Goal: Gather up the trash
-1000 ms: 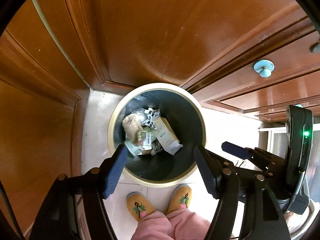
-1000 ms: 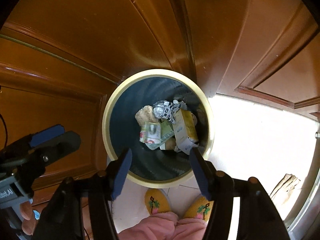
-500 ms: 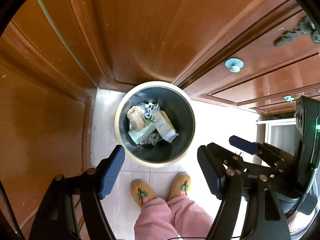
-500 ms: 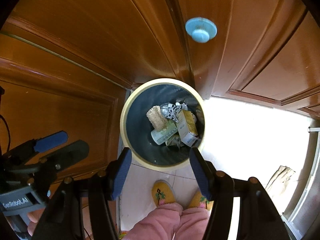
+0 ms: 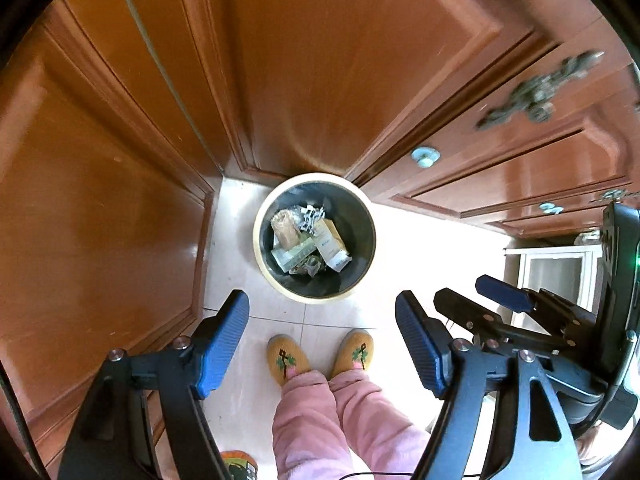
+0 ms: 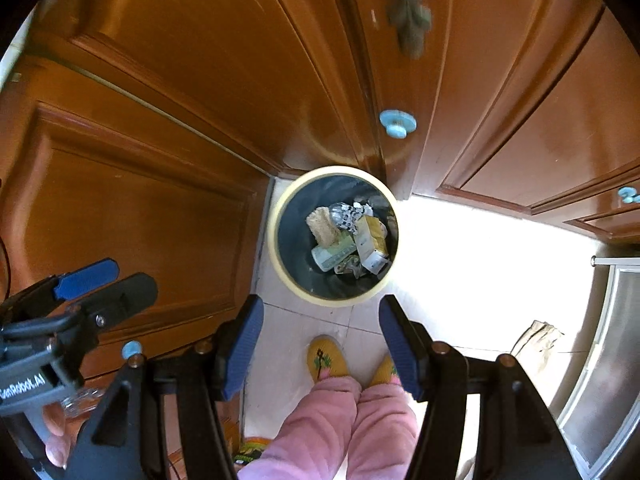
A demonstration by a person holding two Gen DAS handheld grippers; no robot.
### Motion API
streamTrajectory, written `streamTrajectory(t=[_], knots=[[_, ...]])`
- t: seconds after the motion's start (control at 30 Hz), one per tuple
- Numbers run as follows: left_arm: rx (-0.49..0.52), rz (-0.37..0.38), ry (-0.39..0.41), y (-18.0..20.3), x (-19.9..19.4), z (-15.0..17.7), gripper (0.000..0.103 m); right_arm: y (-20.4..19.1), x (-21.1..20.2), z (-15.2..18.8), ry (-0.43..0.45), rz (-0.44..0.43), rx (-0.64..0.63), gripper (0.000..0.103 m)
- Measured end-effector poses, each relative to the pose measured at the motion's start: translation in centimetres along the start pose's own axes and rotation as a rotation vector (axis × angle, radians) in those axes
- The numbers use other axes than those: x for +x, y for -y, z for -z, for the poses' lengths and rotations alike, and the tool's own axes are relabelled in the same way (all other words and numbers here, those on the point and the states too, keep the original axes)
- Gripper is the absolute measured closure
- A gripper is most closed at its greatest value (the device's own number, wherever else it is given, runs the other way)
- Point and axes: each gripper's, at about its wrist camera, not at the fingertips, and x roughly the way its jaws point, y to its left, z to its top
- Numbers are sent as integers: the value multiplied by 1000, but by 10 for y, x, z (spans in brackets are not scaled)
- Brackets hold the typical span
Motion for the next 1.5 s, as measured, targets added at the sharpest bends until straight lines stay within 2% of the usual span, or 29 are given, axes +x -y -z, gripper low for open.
streamTrajectory(t=[0.23, 0.43, 0.93, 1.23, 1.5], knots=[[2, -23, 63, 15, -77, 2, 29, -20, -69, 2, 38, -14, -52, 43], [-2, -19, 133, 36, -134, 3, 29, -30, -130, 2, 108, -26, -111, 43], [34, -88, 200, 77, -229, 18, 29, -42, -238, -1, 209, -52, -174, 42], [28, -132, 331, 92, -305, 13, 29, -61, -311, -12, 313, -53, -191, 39], [47, -157, 475, 99, -372, -18, 28, -83, -370, -25, 455, -49, -199, 39]])
